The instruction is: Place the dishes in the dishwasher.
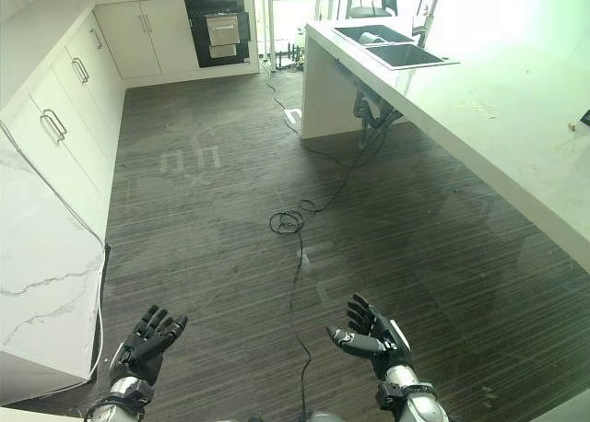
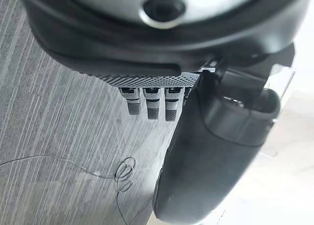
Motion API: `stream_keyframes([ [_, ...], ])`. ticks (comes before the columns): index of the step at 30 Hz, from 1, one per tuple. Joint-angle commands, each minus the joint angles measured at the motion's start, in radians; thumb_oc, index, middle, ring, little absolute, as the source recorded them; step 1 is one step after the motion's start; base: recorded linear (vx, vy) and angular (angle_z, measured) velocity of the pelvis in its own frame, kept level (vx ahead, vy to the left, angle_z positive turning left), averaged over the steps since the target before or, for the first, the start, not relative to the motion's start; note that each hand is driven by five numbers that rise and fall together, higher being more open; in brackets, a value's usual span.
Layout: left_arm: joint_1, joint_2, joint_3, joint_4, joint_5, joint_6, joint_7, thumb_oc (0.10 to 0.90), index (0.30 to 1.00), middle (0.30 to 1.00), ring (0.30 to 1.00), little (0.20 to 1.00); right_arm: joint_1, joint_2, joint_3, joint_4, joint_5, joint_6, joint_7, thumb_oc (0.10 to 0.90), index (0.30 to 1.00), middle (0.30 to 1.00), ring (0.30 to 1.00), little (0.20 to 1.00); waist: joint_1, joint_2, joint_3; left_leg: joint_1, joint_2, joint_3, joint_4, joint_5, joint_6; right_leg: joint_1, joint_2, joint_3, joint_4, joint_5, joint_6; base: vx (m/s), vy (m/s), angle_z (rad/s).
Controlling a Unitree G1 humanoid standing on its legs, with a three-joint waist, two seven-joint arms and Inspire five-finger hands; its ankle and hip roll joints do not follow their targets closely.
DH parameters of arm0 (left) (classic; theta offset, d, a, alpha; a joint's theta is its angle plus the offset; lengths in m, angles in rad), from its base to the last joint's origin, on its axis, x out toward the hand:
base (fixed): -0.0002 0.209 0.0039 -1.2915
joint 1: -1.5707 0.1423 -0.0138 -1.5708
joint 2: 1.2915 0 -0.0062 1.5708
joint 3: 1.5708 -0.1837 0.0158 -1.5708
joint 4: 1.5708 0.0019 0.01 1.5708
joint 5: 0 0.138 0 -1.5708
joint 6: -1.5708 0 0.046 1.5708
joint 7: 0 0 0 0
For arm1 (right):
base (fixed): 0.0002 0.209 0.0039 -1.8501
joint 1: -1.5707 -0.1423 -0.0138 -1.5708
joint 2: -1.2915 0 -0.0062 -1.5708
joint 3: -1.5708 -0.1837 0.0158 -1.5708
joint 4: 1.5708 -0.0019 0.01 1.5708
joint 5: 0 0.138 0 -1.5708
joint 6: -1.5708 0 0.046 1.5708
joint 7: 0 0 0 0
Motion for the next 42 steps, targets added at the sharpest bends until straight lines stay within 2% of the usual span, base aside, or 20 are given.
stream_keyframes([
  [1,-0.031,0.059,0.027,-0.129,-0.078,-0.056,-0.079,0.800,0.900,0.900,0.900,0.900,-0.045,-0.022,-0.018,-0.109,0.008,-0.093,0.037,0.800,0.900,0.900,0.900,0.900,-0.017,0.010,-0.031,0.009,0.054,0.034,0.060,-0.141,-0.072,0.072,0.000,-0.020,-0.052,-0.081,0.097,0.00,0.000,0.00],
  [6,-0.036,0.055,0.028,-0.129,-0.119,-0.044,-0.088,0.800,0.900,0.900,0.900,0.900,-0.052,-0.036,-0.009,-0.122,-0.004,-0.104,0.032,0.800,0.900,0.900,0.900,0.900,-0.015,0.009,-0.026,0.006,0.059,0.036,0.060,-0.139,-0.072,0.070,0.000,-0.024,-0.052,-0.081,0.096,0.00,-0.037,0.00],
  [15,-0.017,0.052,0.044,-0.120,-0.070,-0.061,-0.063,0.800,0.900,0.900,0.900,0.900,-0.026,-0.037,0.016,-0.116,0.033,-0.117,0.037,0.800,0.900,0.900,0.900,0.900,0.004,0.001,-0.011,0.027,0.047,0.027,0.060,-0.136,-0.067,0.077,0.008,-0.033,-0.052,-0.084,0.090,0.03,-0.118,0.08],
  [16,-0.020,0.051,0.042,-0.119,-0.065,-0.075,-0.061,0.800,0.900,0.900,0.900,0.900,-0.035,-0.044,0.023,-0.120,0.035,-0.109,0.039,0.800,0.900,0.900,0.900,0.900,0.010,-0.002,0.000,0.040,0.040,0.035,0.060,-0.110,-0.071,0.080,0.007,-0.031,-0.052,-0.085,0.082,0.06,-0.116,0.00],
  [18,-0.020,0.049,0.037,-0.126,-0.080,-0.078,-0.066,0.800,0.900,0.900,0.900,0.900,-0.042,-0.066,0.031,-0.133,0.011,-0.110,0.048,0.800,0.900,0.900,0.900,0.900,0.029,-0.026,0.033,0.038,0.018,0.050,0.060,0.030,-0.096,0.093,-0.014,-0.028,-0.052,-0.088,0.065,0.06,-0.133,-0.16],
  [19,-0.015,0.049,0.031,-0.132,-0.093,-0.078,-0.078,0.800,0.900,0.900,0.900,0.900,-0.044,-0.089,0.036,-0.145,-0.029,-0.121,0.048,0.800,0.900,0.900,0.900,0.900,0.040,-0.045,0.069,-0.015,0.015,0.052,0.149,0.140,-0.122,0.102,-0.031,-0.027,-0.052,-0.083,0.048,0.02,-0.138,-0.25],
  [20,-0.013,0.047,0.028,-0.131,-0.104,-0.079,-0.089,0.800,0.900,0.900,0.900,0.900,-0.050,-0.109,0.036,-0.147,-0.033,-0.131,0.055,0.800,0.900,0.900,0.900,0.900,0.042,-0.049,0.093,-0.069,0.025,0.055,0.226,0.150,-0.125,0.104,-0.037,-0.031,-0.052,-0.078,0.037,0.00,-0.106,-0.11],
  [23,-0.017,0.036,0.017,-0.121,-0.093,-0.077,-0.095,0.800,0.900,0.900,0.900,0.900,-0.079,-0.116,0.044,-0.128,-0.052,-0.153,0.046,0.800,0.900,0.900,0.900,0.900,0.046,-0.043,0.120,-0.093,0.059,0.082,0.172,0.146,-0.123,0.107,-0.034,-0.036,-0.052,-0.075,0.035,0.06,0.006,0.33],
  [24,-0.013,0.030,0.003,-0.115,-0.090,-0.077,-0.095,0.800,0.900,0.900,0.900,0.900,-0.092,-0.116,0.048,-0.124,-0.049,-0.152,0.040,0.800,0.900,0.900,0.900,0.900,0.049,-0.038,0.128,-0.070,0.074,0.103,0.069,0.150,-0.124,0.112,-0.034,-0.035,-0.052,-0.079,0.045,0.15,0.107,0.48],
  [26,0.015,0.024,-0.013,-0.118,-0.094,-0.078,-0.106,0.800,0.900,0.900,0.900,0.900,-0.093,-0.121,0.043,-0.136,-0.024,-0.137,0.050,0.800,0.900,0.900,0.900,0.900,0.040,0.019,0.134,-0.138,0.163,0.092,0.060,0.067,-0.142,0.131,0.015,-0.040,-0.052,-0.097,0.062,0.26,0.230,0.06],
  [27,0.025,0.022,-0.021,-0.113,-0.105,-0.081,-0.106,0.800,0.900,0.900,0.900,0.900,-0.089,-0.119,0.042,-0.136,-0.017,-0.132,0.062,0.800,0.900,0.900,0.900,0.900,0.042,0.040,0.130,-0.191,0.191,0.065,0.060,0.085,-0.157,0.139,0.040,-0.024,-0.052,-0.106,0.060,0.26,0.219,0.24],
  [29,0.039,0.017,-0.026,-0.092,-0.142,-0.089,-0.119,0.800,0.900,0.900,0.900,0.900,-0.077,-0.113,0.050,-0.130,-0.029,-0.136,0.089,0.800,0.900,0.900,0.900,0.900,0.048,0.061,0.125,-0.244,0.198,0.004,0.060,0.119,-0.178,0.167,0.072,0.010,-0.052,-0.132,0.056,0.34,0.238,0.25],
  [32,0.025,0.015,-0.038,-0.086,-0.148,-0.112,-0.124,0.800,0.900,0.900,0.900,0.900,-0.087,-0.136,0.083,-0.136,-0.065,-0.132,0.086,0.800,0.900,0.900,0.900,0.900,0.043,0.070,0.114,-0.255,0.213,0.027,0.060,0.099,-0.171,0.202,0.069,0.027,-0.052,-0.159,0.054,0.38,0.346,-0.26],
  [36,-0.007,0.054,-0.040,-0.098,-0.122,-0.099,-0.121,0.800,0.900,0.900,0.900,0.900,-0.070,-0.128,0.071,-0.160,-0.010,-0.116,0.069,0.800,0.900,0.900,0.900,0.900,0.056,0.050,0.061,-0.205,0.154,0.022,0.060,0.024,-0.117,0.286,-0.015,0.004,-0.052,-0.180,0.124,0.45,0.356,-0.34],
  [37,-0.034,0.078,-0.023,-0.089,-0.102,-0.075,-0.133,0.800,0.900,0.900,0.900,0.900,-0.069,-0.098,0.075,-0.169,-0.021,-0.111,0.043,0.800,0.900,0.900,0.900,0.900,0.054,0.027,0.039,-0.180,0.099,-0.003,0.060,0.001,-0.087,0.307,-0.075,-0.024,-0.052,-0.080,0.171,0.46,0.363,-0.09],
  [38,-0.039,0.084,-0.019,-0.091,-0.089,-0.068,-0.137,0.800,0.900,0.900,0.900,0.900,-0.070,-0.090,0.074,-0.175,-0.024,-0.106,0.034,0.800,0.900,0.900,0.900,0.900,0.048,0.023,0.034,-0.169,0.081,-0.010,0.060,-0.007,-0.073,0.311,-0.091,-0.032,-0.052,0.001,0.186,0.38,0.320,-0.02],
  [39,-0.041,0.084,-0.018,-0.091,-0.085,-0.067,-0.138,0.800,0.900,0.900,0.900,0.900,-0.070,-0.088,0.074,-0.177,-0.025,-0.104,0.031,0.800,0.900,0.900,0.900,0.900,0.045,0.027,0.030,-0.173,0.081,-0.015,0.060,-0.006,-0.070,0.305,-0.089,-0.035,-0.052,0.024,0.188,0.30,0.304,0.14],
  [40,-0.051,0.094,-0.017,-0.095,-0.067,-0.058,-0.150,0.800,0.900,0.900,0.900,0.900,-0.070,-0.074,0.068,-0.179,-0.020,-0.101,0.018,0.800,0.900,0.900,0.900,0.900,0.029,0.035,0.032,-0.137,0.058,-0.027,0.060,-0.025,-0.050,0.289,-0.104,-0.044,0.039,0.168,0.203,0.24,0.289,0.23],
  [41,-0.056,0.095,-0.017,-0.100,-0.060,-0.055,-0.154,0.800,0.900,0.900,0.900,0.900,-0.069,-0.070,0.066,-0.181,-0.017,-0.101,0.014,0.800,0.900,0.900,0.900,0.900,0.021,0.046,0.030,-0.133,0.057,-0.033,0.060,-0.028,-0.045,0.250,-0.097,-0.039,0.117,0.198,0.201,0.36,0.465,0.38],
  [42,-0.062,0.098,-0.025,-0.125,-0.023,-0.055,-0.156,0.800,0.900,0.900,0.900,0.900,-0.066,-0.061,0.065,-0.183,-0.024,-0.105,0.001,0.800,0.900,0.900,0.900,0.900,0.001,0.062,0.036,-0.103,0.054,-0.026,0.060,-0.046,-0.033,0.132,-0.096,-0.027,0.291,0.225,0.186,0.22,0.357,0.44],
])
